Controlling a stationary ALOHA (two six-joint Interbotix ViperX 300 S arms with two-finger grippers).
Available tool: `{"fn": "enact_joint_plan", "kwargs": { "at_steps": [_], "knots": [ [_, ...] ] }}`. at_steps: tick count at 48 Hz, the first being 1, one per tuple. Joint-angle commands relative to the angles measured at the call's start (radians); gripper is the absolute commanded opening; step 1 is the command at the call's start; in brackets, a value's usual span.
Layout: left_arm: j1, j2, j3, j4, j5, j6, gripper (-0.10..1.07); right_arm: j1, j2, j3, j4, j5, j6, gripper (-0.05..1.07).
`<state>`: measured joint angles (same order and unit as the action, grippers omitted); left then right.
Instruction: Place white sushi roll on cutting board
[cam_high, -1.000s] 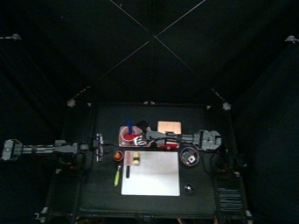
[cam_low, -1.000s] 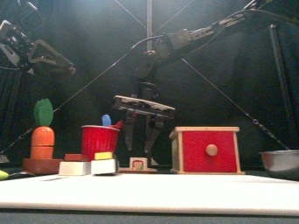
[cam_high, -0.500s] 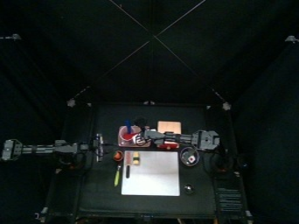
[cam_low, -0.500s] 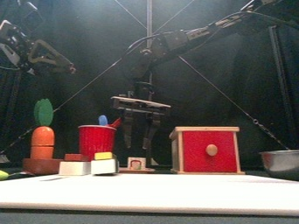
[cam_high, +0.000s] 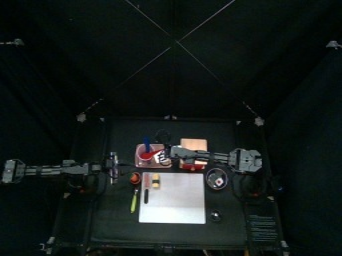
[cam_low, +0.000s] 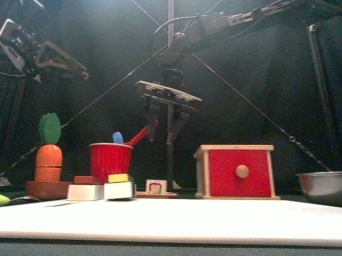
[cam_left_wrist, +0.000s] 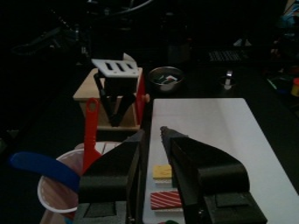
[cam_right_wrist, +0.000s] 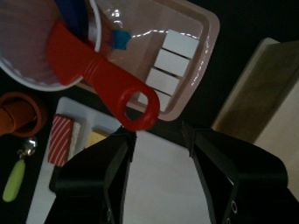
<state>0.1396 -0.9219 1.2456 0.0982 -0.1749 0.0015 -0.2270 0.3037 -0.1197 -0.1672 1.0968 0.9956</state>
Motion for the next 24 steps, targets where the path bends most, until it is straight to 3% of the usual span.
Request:
{"fn": "enact_joint_plan", "kwargs": {
  "at_steps": [1,24],
  "knots": [
    [0.003,0.002,-0.031,-0.003,-0.008,-0.003,0.66,-0.037,-0.063,0.002,0.011,-0.018,-0.009,0.83],
    [0.009,0.002,-0.038,-0.014,-0.009,0.002,0.66,-0.224,-0.044,-0.021,0.152,-0.074,-0.196,0.82]
  ]
}}
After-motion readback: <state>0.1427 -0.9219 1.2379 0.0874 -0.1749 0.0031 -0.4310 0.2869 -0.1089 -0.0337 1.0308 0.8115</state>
